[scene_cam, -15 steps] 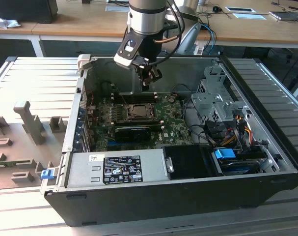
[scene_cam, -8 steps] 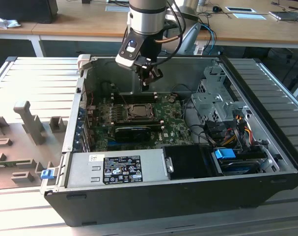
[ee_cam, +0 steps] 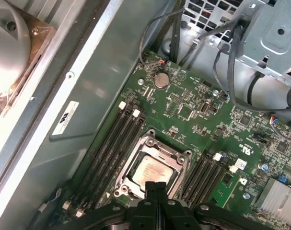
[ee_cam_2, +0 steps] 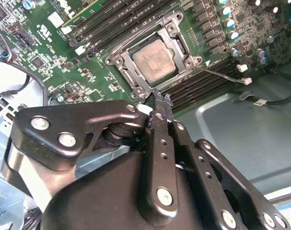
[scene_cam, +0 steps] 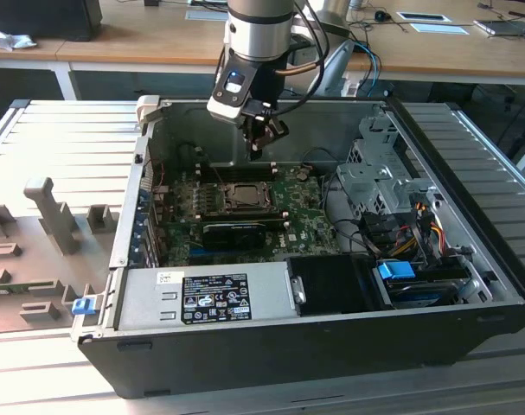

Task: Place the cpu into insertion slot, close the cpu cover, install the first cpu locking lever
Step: 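Install the first cpu locking lever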

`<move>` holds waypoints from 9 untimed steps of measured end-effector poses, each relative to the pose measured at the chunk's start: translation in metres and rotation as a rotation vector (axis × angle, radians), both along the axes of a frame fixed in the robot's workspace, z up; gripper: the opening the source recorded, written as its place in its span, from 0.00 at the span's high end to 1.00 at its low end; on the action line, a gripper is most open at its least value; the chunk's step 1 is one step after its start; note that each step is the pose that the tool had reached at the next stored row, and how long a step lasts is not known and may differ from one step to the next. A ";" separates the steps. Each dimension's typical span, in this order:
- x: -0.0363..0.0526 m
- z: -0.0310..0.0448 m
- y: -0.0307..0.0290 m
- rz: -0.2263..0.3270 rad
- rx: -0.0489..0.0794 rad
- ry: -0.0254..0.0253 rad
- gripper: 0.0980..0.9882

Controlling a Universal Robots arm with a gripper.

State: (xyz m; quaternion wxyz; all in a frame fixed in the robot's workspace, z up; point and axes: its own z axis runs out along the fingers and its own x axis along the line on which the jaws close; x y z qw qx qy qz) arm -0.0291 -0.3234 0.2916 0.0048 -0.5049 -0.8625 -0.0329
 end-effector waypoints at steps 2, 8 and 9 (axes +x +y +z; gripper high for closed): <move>0.0000 0.0000 0.0000 0.009 0.000 0.0000 0.99; 0.0000 0.0000 0.0000 0.051 0.000 0.0000 0.99; 0.0000 0.0000 0.0000 0.059 0.000 0.0000 0.99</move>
